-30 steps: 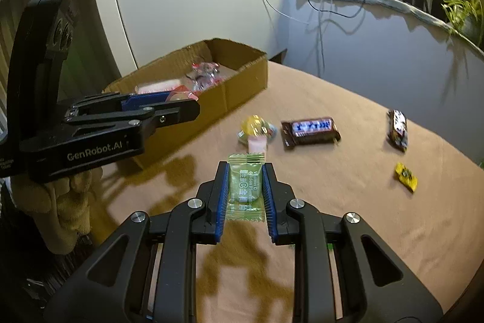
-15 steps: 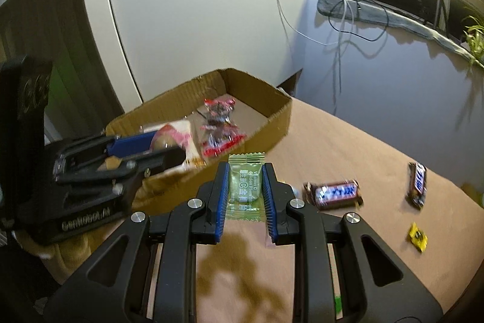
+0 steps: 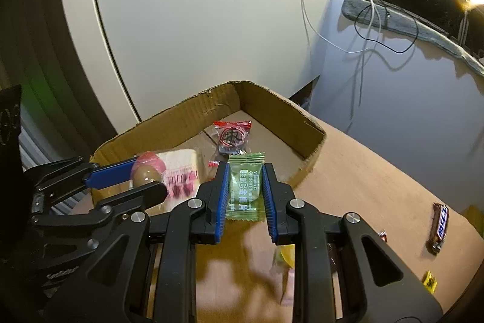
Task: Organize snacks
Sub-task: 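Carry both snacks to the box and release them from both tools, then move both tools back over the table toward the remaining snacks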
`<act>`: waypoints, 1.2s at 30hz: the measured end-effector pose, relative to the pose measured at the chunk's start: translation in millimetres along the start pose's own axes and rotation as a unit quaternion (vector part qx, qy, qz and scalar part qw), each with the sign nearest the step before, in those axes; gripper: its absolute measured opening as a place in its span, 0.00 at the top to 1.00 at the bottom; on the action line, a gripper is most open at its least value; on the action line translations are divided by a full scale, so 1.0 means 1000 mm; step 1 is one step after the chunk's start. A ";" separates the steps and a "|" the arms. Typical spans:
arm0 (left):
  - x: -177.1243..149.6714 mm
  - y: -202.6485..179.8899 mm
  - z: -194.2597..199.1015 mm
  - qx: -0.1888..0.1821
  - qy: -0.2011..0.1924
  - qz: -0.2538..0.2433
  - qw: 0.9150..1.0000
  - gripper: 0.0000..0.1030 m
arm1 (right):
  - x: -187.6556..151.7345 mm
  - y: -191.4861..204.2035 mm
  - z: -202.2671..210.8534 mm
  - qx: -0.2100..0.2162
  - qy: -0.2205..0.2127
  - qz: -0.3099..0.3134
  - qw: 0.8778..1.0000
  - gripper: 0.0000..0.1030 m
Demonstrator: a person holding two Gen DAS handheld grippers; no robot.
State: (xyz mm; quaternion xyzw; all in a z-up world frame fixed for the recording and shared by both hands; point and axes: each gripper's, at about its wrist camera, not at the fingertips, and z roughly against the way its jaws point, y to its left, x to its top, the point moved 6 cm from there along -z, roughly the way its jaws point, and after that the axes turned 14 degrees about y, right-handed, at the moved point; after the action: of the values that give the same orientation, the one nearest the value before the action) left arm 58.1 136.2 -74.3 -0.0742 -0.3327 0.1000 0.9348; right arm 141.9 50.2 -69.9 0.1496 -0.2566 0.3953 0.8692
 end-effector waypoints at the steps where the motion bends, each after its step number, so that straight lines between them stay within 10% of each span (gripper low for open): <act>1: 0.000 0.001 0.000 0.000 0.000 0.001 1.000 0.68 | 0.002 0.001 -0.002 0.001 0.001 0.001 1.000 0.78; 23: 0.001 0.010 -0.001 0.013 0.002 0.010 1.000 0.64 | 0.020 0.010 -0.032 0.014 0.012 0.006 1.000 0.77; 28: 0.002 0.010 -0.003 0.012 0.000 0.010 1.000 0.53 | 0.020 0.009 -0.031 0.006 0.005 0.003 1.000 0.38; 36: 0.003 0.010 -0.003 0.015 -0.003 0.006 1.000 0.42 | 0.021 0.009 -0.026 -0.006 -0.006 0.003 1.000 0.17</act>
State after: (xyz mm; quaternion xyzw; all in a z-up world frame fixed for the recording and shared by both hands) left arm 60.8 146.2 -76.9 -0.0623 -0.3333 0.1110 0.9342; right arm 155.4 81.0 -78.5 0.1458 -0.2650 0.3956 0.8672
